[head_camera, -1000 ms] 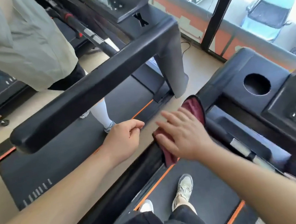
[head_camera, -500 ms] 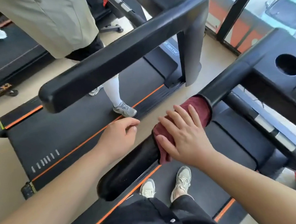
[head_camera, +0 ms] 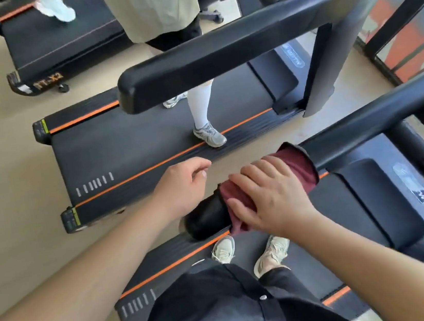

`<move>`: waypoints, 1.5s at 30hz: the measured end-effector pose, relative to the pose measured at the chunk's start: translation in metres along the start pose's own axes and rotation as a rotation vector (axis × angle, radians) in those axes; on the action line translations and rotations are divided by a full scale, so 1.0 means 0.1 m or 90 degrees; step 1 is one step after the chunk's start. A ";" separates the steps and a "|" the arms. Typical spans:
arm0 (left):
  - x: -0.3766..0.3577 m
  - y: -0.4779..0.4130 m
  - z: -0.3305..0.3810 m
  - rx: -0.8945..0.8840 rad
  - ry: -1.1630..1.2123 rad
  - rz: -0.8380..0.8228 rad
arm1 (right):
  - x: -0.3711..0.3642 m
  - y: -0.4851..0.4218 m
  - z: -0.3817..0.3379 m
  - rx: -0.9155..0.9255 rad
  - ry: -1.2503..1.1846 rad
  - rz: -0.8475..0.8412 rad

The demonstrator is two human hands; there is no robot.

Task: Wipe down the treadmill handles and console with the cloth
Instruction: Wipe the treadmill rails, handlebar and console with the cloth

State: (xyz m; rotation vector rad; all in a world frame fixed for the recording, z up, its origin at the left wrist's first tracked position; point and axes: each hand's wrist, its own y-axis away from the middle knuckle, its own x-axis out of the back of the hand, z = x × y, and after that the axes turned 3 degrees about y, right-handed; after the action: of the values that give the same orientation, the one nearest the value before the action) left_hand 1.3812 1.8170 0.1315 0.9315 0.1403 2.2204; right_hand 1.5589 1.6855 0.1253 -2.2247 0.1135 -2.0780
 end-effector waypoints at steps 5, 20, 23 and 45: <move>0.16 0.17 -0.24 0.038 0.016 0.057 | -0.01 -0.26 0.18 -0.218 0.092 0.008; 0.10 0.44 -0.44 0.048 0.086 0.125 | -0.03 -0.24 0.10 0.016 0.057 -0.020; 0.05 0.53 -0.43 0.028 0.100 0.136 | -0.02 -0.22 -0.04 -0.098 0.075 0.005; -0.59 0.17 0.59 0.059 -0.250 -0.011 | 0.43 0.57 0.60 -0.116 -0.184 0.077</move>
State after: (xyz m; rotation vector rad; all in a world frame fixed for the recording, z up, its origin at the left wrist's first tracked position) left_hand 1.4389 1.7564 0.1459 1.3905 0.0678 1.9848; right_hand 1.6226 1.6248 0.1568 -2.5249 0.4172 -1.7278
